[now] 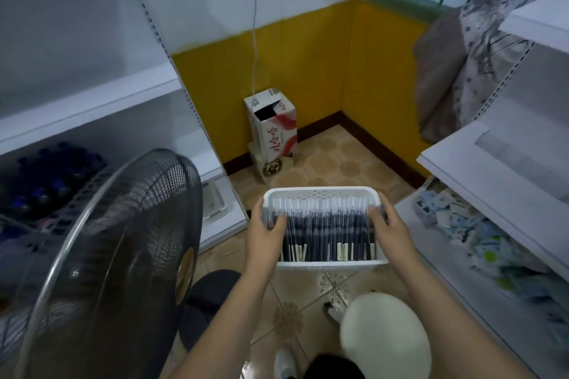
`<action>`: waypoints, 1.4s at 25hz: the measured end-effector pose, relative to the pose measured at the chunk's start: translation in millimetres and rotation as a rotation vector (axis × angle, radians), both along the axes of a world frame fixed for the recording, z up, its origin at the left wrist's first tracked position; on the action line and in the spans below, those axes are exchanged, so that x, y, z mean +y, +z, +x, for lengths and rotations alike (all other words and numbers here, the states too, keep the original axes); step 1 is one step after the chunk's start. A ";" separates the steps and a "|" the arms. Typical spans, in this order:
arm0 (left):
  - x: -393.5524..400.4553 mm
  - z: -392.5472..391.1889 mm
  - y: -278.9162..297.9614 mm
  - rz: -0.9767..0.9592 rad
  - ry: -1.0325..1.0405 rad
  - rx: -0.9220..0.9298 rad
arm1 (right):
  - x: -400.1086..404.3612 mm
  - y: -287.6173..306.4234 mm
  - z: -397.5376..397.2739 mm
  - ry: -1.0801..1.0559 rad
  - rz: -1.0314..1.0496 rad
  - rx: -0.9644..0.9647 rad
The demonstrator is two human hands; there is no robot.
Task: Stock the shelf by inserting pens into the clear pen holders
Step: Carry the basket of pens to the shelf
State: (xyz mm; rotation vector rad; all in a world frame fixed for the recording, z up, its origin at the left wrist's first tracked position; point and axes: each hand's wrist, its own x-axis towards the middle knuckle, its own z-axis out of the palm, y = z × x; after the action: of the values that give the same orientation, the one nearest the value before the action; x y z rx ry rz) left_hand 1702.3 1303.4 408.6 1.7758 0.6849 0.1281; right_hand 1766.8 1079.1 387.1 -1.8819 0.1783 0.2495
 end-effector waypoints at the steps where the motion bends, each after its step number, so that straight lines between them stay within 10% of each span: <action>1: 5.5 17.4 0.0 -0.001 -0.014 -0.012 | 4.1 2.9 11.7 -0.013 -0.006 -0.011; 23: 27.7 457.7 -89.5 -0.061 -0.108 0.215 | 15.6 -76.4 434.8 0.012 -0.114 0.193; 35: 16.5 521.2 -185.9 -0.228 -0.025 0.420 | 13.4 -155.0 525.3 0.181 -0.232 0.415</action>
State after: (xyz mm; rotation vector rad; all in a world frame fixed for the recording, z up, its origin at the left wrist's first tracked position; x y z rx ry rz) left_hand 2223.5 1320.0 222.7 1.6018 0.9359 -0.3373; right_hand 2292.1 1092.5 232.1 -2.0592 0.3295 0.7726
